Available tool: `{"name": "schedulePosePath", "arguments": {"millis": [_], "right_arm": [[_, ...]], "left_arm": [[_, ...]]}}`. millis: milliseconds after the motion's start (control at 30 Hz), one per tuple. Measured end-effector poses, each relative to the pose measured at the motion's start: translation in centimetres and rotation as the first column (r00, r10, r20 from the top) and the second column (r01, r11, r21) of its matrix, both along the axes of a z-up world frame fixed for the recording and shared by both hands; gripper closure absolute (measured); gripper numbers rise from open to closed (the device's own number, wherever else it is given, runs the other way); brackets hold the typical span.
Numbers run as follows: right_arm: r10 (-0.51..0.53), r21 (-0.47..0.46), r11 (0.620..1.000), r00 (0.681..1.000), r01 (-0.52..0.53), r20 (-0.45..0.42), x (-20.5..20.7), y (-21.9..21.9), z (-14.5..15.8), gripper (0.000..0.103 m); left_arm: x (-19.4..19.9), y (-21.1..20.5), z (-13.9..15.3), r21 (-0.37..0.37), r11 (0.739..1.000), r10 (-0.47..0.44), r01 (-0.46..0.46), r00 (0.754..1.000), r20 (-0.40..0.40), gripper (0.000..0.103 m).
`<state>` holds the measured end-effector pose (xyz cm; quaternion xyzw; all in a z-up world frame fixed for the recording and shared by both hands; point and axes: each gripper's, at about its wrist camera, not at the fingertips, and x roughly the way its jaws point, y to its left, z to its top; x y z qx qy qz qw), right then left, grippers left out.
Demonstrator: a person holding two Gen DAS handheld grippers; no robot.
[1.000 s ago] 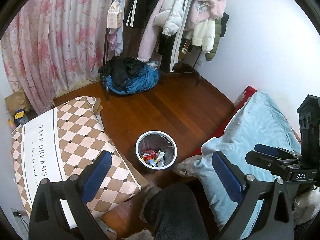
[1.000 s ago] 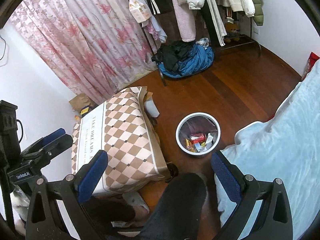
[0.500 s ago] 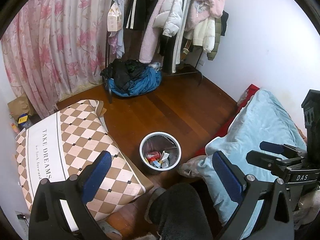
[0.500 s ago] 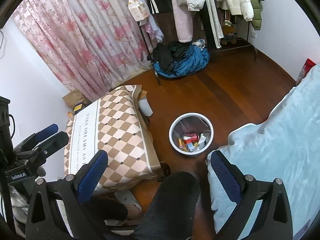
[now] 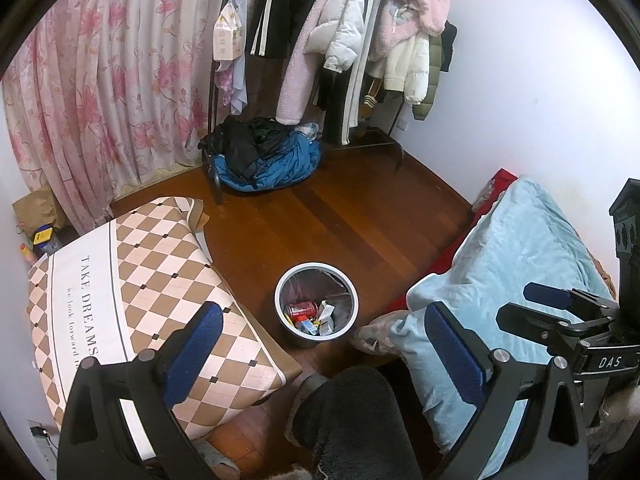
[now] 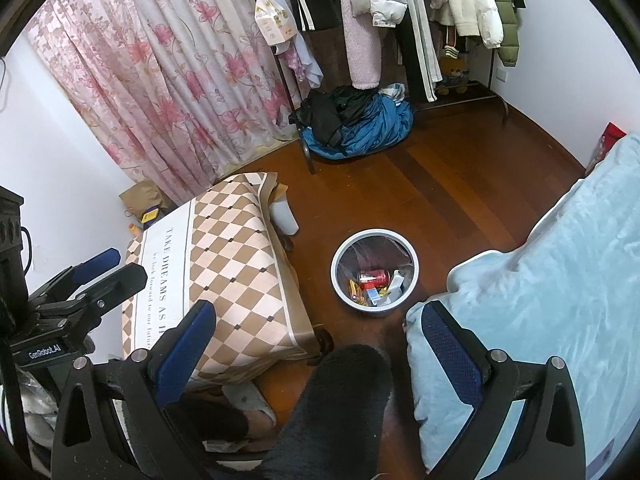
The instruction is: Collect trash
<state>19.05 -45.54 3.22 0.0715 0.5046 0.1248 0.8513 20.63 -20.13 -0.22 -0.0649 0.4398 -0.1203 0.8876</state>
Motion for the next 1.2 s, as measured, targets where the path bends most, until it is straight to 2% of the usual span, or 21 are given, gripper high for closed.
{"name": "schedulePosePath", "arguments": {"millis": [1200], "right_arm": [[0.025,0.001,1.0,1.0,-0.025,-0.003,-0.22,0.62,0.17,0.0]], "left_arm": [[-0.36,-0.11,-0.27,-0.006,1.0,0.004,-0.004,1.0,-0.004,0.0]]}}
